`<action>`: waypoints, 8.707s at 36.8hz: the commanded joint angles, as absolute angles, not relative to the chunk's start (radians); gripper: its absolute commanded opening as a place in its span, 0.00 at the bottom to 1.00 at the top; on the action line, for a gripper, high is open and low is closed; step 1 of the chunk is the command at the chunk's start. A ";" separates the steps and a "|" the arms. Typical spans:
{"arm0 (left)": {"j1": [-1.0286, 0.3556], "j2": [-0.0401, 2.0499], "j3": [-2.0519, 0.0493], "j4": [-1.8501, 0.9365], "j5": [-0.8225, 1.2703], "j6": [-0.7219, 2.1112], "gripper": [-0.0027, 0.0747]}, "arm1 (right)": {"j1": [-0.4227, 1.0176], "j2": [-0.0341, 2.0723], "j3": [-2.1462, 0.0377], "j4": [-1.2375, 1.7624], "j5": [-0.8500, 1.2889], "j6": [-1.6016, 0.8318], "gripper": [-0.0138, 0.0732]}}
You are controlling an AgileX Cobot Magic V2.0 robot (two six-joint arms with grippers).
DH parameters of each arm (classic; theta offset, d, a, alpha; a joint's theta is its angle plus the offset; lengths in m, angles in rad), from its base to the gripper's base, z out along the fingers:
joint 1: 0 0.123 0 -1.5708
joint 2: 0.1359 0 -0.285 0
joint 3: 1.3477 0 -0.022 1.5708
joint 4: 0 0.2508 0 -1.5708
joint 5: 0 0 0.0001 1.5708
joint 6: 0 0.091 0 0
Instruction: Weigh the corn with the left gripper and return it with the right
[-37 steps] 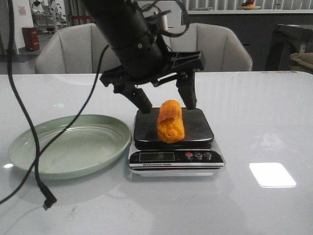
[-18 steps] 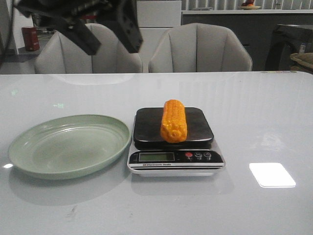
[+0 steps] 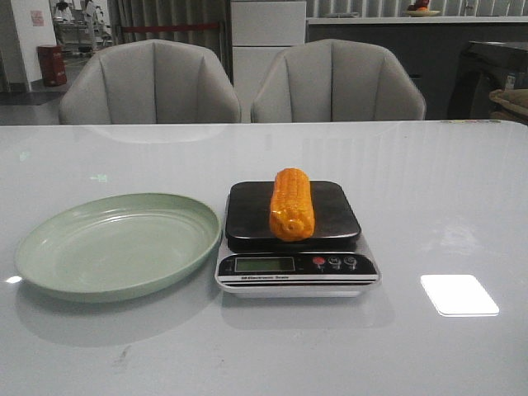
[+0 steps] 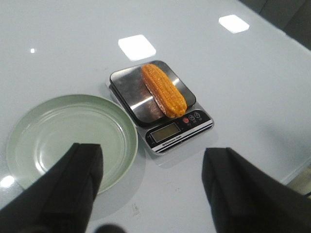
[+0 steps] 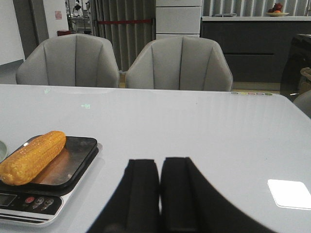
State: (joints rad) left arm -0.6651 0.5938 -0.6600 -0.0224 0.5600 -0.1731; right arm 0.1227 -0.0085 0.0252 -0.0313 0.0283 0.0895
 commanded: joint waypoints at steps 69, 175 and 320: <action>-0.666 0.184 -0.496 0.076 0.548 -0.171 0.18 | 0.305 1.008 -0.789 0.071 0.471 0.164 0.84; -0.666 0.184 -0.496 0.076 0.548 -0.171 0.18 | 0.456 1.551 -1.467 0.171 0.820 0.094 0.87; -0.059 -0.027 0.038 0.107 -0.025 -0.169 0.18 | 0.435 0.200 -0.237 0.048 0.090 -0.005 0.37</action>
